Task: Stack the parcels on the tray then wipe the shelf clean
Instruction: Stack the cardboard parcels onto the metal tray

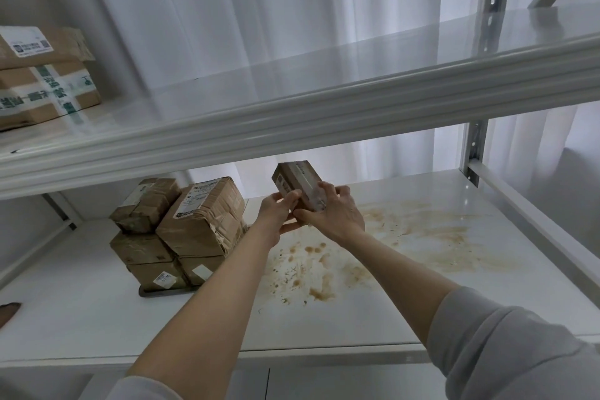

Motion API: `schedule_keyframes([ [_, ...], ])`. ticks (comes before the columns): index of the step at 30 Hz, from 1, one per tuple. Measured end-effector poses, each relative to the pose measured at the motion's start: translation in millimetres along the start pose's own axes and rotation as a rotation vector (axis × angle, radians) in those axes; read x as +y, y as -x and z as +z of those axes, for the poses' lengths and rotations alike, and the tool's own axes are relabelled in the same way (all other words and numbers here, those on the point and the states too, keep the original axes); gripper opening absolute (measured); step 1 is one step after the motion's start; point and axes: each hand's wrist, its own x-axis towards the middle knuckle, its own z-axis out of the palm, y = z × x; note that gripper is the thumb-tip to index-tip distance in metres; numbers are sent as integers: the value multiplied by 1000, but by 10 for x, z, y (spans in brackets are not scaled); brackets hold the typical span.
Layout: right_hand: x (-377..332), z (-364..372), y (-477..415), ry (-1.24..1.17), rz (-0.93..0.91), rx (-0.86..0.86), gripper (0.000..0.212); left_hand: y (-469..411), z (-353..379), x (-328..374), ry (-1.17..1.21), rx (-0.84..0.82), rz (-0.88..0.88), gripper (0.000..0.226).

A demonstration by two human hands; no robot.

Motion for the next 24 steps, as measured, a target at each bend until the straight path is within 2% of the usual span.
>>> schedule_keyframes([
  [2, -71, 37, -44, -60, 33, -27, 89, 31, 7, 73, -3, 37, 52, 41],
  [5, -205, 72, -135, -415, 160, -93, 83, 35, -89, 167, 24, 15, 97, 41],
  [6, -261, 69, -157, -565, 206, -136, 76, 24, -148, 183, 4, 22, 102, 41],
  [8, -398, 55, -174, -832, 273, -221, 48, 24, -275, 214, -39, 50, 88, 44],
  [10, -537, 70, -185, -968, 299, -291, 30, 27, -397, 251, -46, 39, 56, 52],
  [13, -727, 168, -228, -976, 334, -390, 33, 55, -590, 357, -38, 45, 111, 62],
  [15, -858, 227, -268, -937, 335, -420, 31, 51, -759, 442, -57, 80, 180, 59],
  [18, -1094, 300, -340, -856, 269, -354, 28, 51, -1037, 556, -135, 172, 251, 49],
  [21, -1345, 430, -419, -807, 175, -277, 54, 80, -1302, 665, -177, 265, 294, 34],
  [22, -1421, 478, -436, -780, 158, -273, 55, 84, -1385, 694, -192, 293, 289, 26],
  [24, -1592, 579, -454, -714, 124, -276, 32, 53, -1584, 719, -189, 347, 289, 20],
])
